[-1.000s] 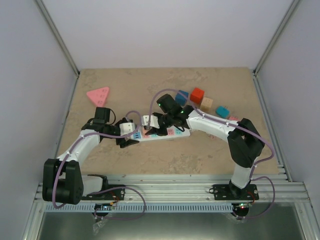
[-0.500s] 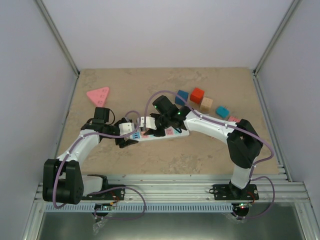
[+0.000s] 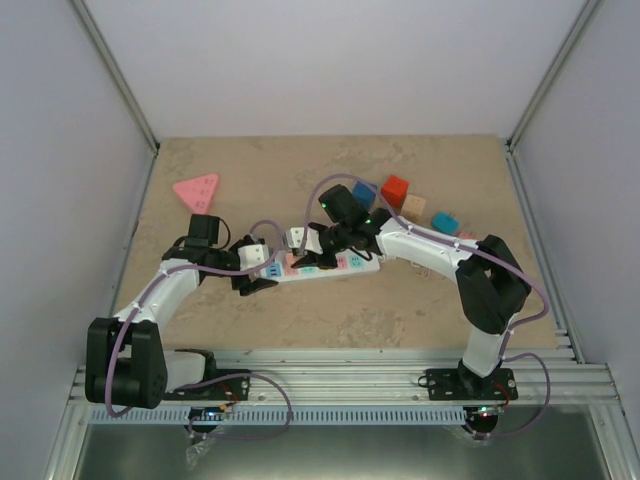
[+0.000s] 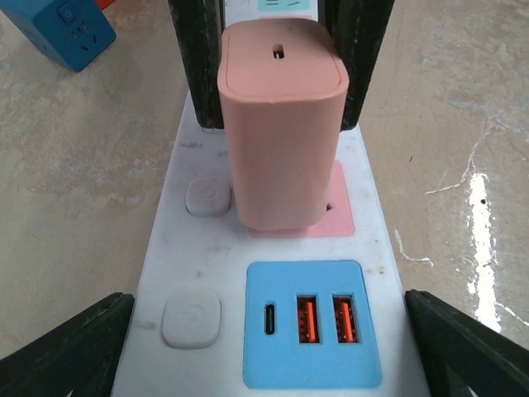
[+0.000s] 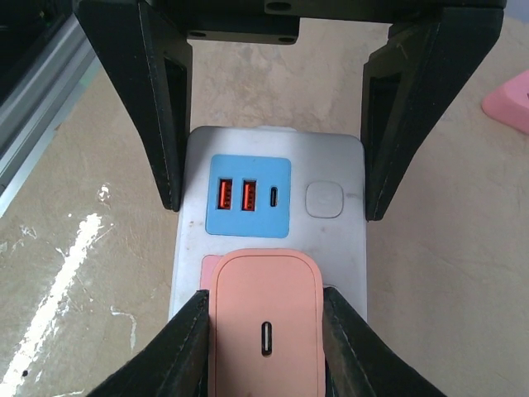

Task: Pull the plug off the socket
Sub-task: Remove the plug from the socket.

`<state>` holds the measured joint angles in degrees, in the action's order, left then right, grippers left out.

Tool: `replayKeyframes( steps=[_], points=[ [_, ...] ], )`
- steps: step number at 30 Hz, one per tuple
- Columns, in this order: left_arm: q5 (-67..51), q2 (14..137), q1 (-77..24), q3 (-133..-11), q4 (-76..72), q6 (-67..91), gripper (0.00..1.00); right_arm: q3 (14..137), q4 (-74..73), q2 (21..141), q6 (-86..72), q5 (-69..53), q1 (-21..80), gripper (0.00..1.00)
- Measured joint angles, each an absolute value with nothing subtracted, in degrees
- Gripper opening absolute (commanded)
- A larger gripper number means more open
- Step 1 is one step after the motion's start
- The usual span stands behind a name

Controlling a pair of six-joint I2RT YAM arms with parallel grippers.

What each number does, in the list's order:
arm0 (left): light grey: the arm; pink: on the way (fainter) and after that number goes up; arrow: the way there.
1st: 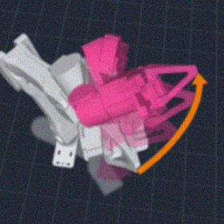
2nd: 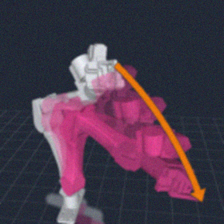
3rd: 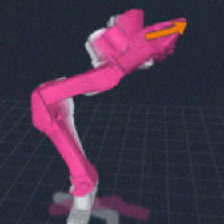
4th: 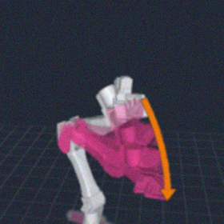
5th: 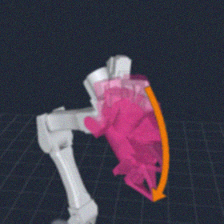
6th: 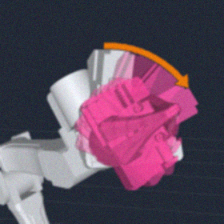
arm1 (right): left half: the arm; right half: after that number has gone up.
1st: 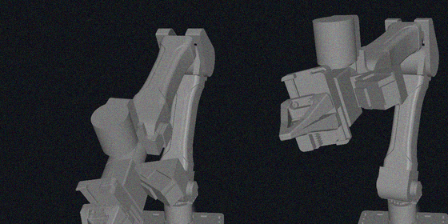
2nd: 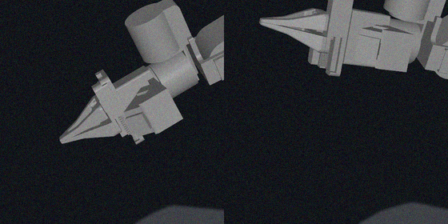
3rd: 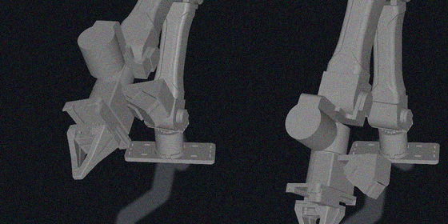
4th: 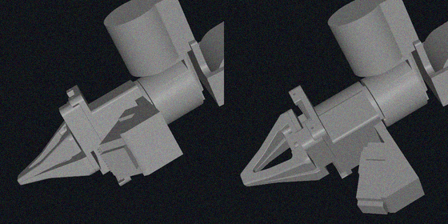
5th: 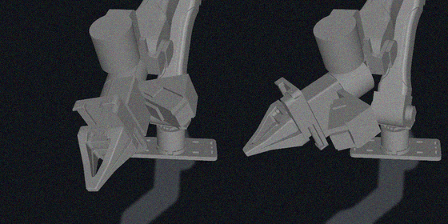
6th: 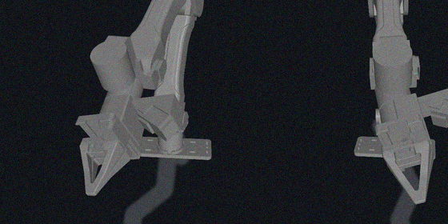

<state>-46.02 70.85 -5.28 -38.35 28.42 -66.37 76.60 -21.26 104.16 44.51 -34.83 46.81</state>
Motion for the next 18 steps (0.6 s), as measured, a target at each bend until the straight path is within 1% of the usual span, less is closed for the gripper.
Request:
replayKeyframes(
  steps=[9,18],
  points=[
    [-46.22,70.85,-5.28,-38.35,28.34,-66.13,0.0,76.51,-21.12,104.14,45.19,-35.86,46.46,0.06],
    [-44.64,70.85,-5.21,-38.04,28.82,-66.15,0.0,77.38,-21.93,104.14,45.23,-29.32,49.71,0.06]
  ],
)
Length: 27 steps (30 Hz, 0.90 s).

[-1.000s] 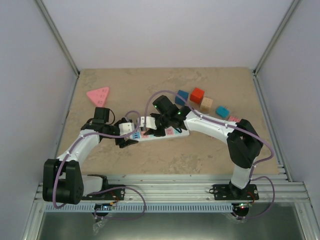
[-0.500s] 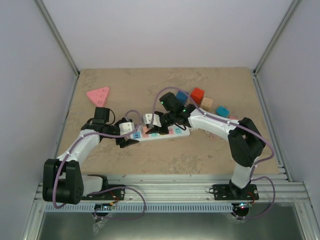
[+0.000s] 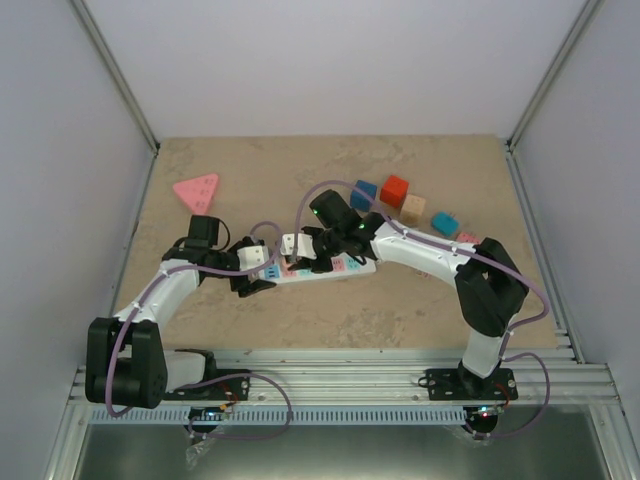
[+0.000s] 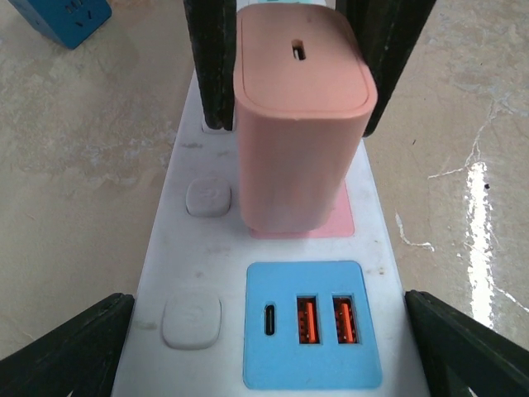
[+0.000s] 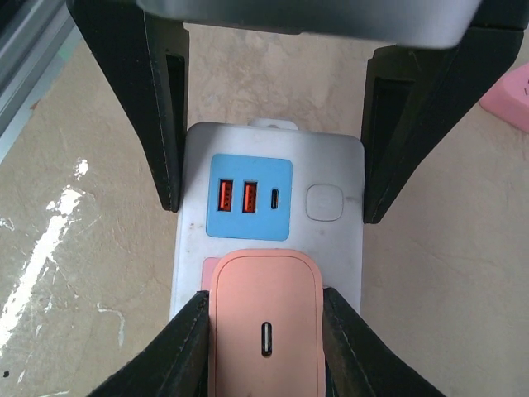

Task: Pull the plug off the socket
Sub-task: Remove the plug from the socket.

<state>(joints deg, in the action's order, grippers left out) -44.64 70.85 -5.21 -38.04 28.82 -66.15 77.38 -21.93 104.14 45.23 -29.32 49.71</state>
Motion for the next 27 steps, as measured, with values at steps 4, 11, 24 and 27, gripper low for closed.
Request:
replayKeyframes(
  steps=[4,11,24,27],
  points=[
    [-44.31,70.85,-5.17,-37.95,28.84,-66.15,0.0,78.04,-22.7,104.14,45.19,-27.55,50.52,0.06],
    [-43.31,70.87,-4.71,-37.95,28.34,-66.15,0.0,78.7,-23.24,104.14,45.19,-26.74,51.64,0.06],
    [-42.83,71.48,-4.1,-37.95,28.36,-66.39,0.0,77.93,-23.27,102.69,45.3,-27.2,49.23,0.06],
    [-42.44,71.7,-3.01,-38.09,28.97,-67.35,0.0,77.19,-23.14,101.45,45.28,-27.55,46.85,0.06]
  ],
)
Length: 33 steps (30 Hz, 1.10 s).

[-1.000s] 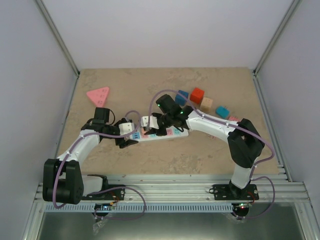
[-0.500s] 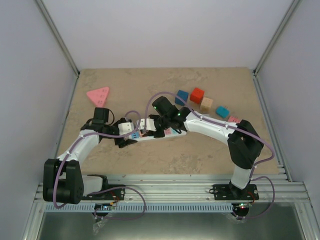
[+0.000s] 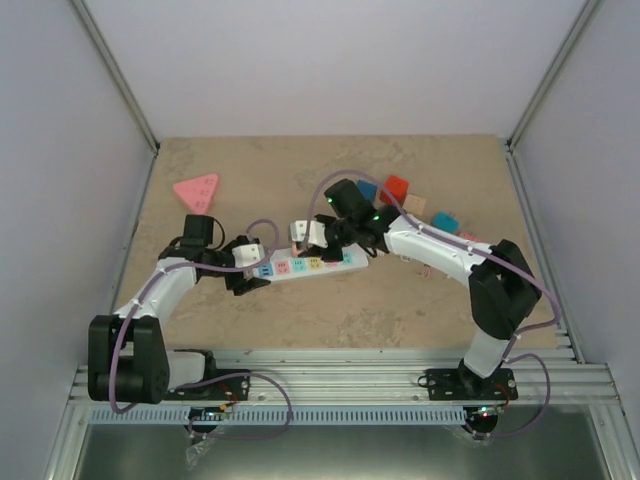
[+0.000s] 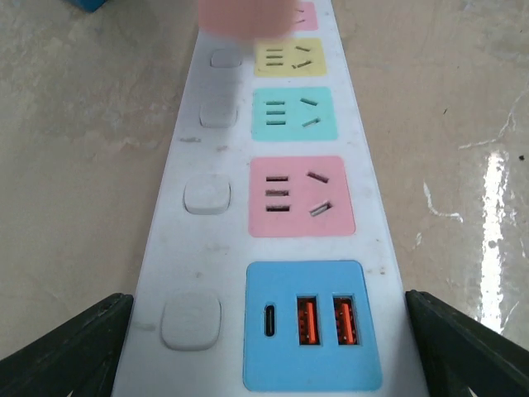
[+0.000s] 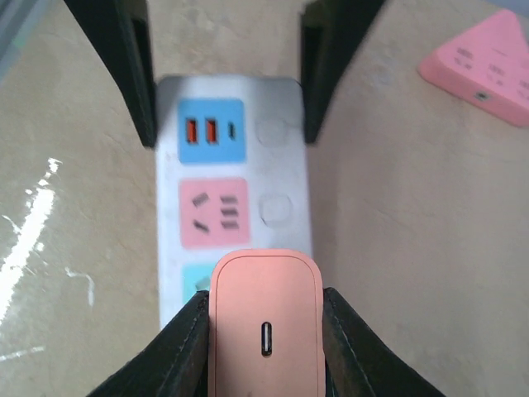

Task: Pull the plug off the socket
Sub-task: Remove the plug from the socket, then place the socket at the center of the board.

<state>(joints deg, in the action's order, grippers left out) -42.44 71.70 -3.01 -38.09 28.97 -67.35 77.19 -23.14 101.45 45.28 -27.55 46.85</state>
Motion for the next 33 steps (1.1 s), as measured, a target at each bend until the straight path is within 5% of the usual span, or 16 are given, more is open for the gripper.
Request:
replayKeyframes(
  steps=[19,33],
  points=[
    [-38.83,67.44,7.31,-37.08,36.07,-71.75,0.0,74.85,-20.91,94.15,44.03,-29.23,35.24,0.06],
    [-29.58,67.13,12.16,-31.94,27.97,-59.99,0.0,74.04,-20.53,93.23,43.81,-29.19,35.05,0.06]
  ],
)
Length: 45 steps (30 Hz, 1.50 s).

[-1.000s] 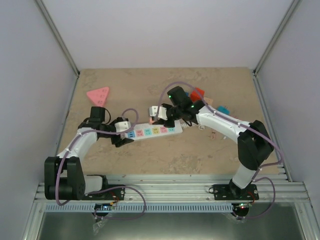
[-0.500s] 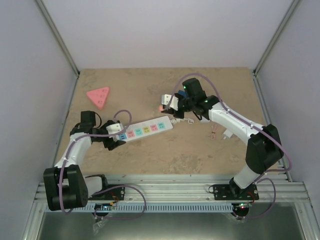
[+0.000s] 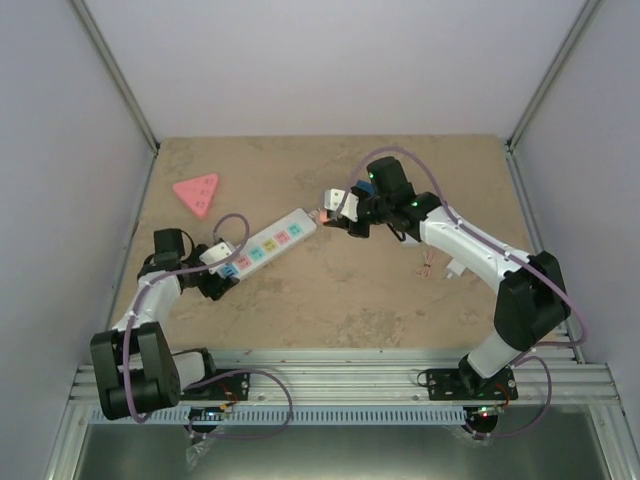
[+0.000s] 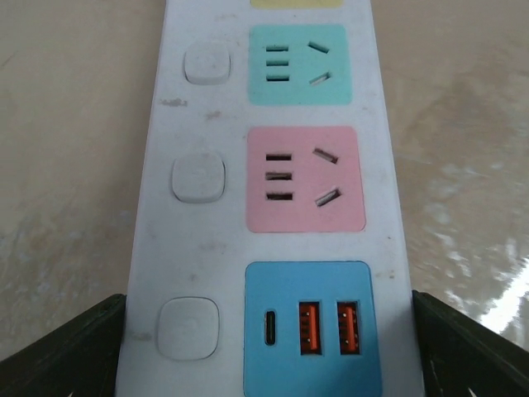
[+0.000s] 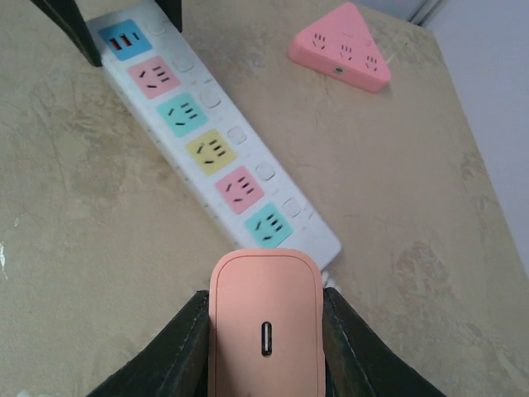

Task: Pull the plug off the socket
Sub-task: Place the socket at the center of the board.

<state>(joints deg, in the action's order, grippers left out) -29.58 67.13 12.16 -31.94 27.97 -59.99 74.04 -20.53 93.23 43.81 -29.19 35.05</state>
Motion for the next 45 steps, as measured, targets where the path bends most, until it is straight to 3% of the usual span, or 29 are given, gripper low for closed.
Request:
replayKeyframes(
  steps=[25,34,45],
  points=[
    [-19.94,88.18,12.49,-40.23,4.82,-35.22,0.01,70.22,-16.67,91.5,46.35,-21.3,32.75,0.06],
    [-16.95,94.3,12.49,-45.19,2.44,-27.83,0.06,61.14,-12.36,89.62,48.49,-16.67,31.55,0.06],
    [-16.8,97.65,12.47,-46.68,1.32,-25.34,0.3,58.28,-9.72,89.6,49.34,-14.06,30.24,0.06]
  ],
)
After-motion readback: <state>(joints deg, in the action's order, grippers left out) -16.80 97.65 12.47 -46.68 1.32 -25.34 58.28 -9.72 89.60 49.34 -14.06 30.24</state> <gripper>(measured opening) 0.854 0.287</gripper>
